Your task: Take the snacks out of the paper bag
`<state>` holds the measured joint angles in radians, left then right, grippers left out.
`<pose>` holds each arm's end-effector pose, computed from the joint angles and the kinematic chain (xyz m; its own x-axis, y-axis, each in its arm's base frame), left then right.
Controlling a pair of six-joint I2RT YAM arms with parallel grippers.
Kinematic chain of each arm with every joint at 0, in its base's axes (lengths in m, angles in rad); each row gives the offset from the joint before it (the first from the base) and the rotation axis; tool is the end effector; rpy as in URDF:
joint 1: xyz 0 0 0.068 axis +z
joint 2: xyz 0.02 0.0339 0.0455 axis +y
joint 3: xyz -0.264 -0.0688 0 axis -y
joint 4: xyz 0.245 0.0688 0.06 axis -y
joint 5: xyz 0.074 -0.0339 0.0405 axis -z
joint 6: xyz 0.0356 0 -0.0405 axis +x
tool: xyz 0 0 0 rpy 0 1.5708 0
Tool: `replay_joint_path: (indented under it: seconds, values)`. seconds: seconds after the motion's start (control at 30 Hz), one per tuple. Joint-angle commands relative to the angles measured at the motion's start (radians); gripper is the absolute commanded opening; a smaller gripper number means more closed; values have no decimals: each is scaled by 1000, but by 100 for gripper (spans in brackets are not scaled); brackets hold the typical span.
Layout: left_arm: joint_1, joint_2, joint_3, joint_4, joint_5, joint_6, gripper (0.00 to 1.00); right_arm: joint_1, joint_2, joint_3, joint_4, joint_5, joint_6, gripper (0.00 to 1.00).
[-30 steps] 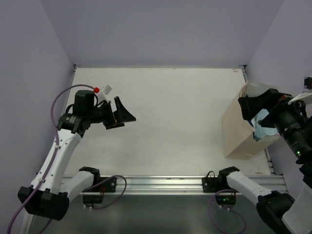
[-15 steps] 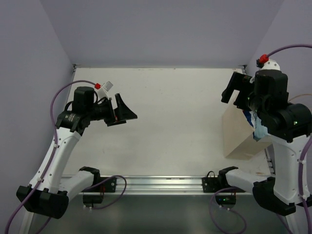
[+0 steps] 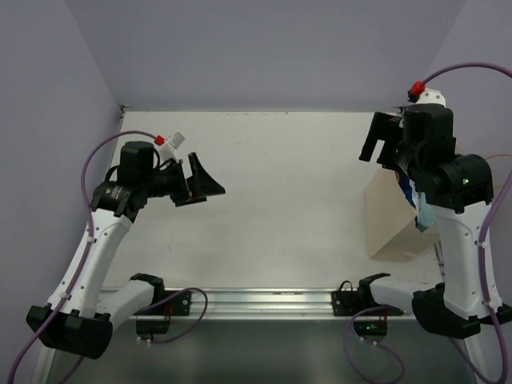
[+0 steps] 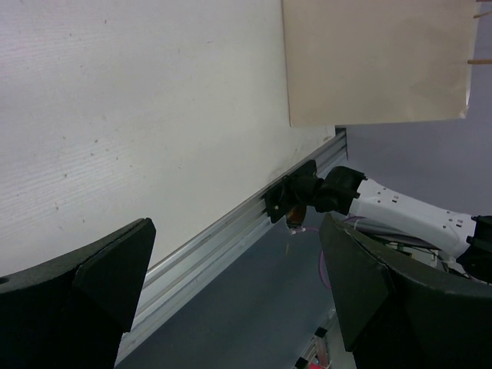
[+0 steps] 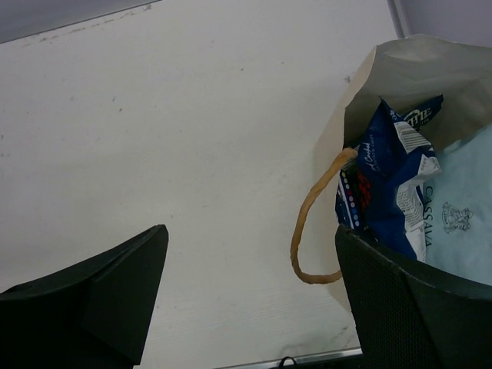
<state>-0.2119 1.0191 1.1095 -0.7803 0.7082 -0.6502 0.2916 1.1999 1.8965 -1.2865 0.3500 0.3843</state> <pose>0.1888 -0.0643 0.3559 -0.8889 -0.2791 -0.3633 0.1409 0.5881 -0.7964 0.1596 0.0352 0.5030 -0.4929 0.2198 -0.8419 0.2024 0.9700 0.1347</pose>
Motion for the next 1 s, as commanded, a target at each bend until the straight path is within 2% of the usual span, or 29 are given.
replay_joint_path:
  seconds: [0.0, 0.1, 0.13, 0.2, 0.23, 0.3, 0.33, 0.4, 0.67, 0.97]
  values:
    - [-6, -4, 41, -7, 7, 18, 97, 1, 24, -11, 64, 21, -38, 90]
    - [-6, -5, 41, -11, 2, 15, 97, 3, 33, -30, 91, 20, -38, 76]
    - [-6, -10, 41, -13, 1, 15, 97, 1, 33, -34, 95, 20, -38, 67]
    - [-6, -14, 41, -16, -9, 14, 97, 1, 32, -40, 113, 0, -42, 57]
    - [-6, -20, 39, -19, -12, 14, 97, 1, 27, -43, 119, -9, -45, 45]
    - [-6, -31, 32, -25, -19, 11, 97, 1, 23, -43, 131, -51, -56, 31]
    - [-6, -36, 27, -25, -26, 6, 97, 1, 29, -30, 128, -60, -56, 16]
    - [-6, -45, 21, -28, -33, 3, 97, 1, 41, -11, 118, -87, -51, 2]
    - [-6, -51, 79, -69, -99, -11, 97, 12, 113, 78, 138, -313, 11, 0]
    - [-6, -86, 124, -76, -121, -49, 98, 119, 242, 257, 113, -399, 37, 0]
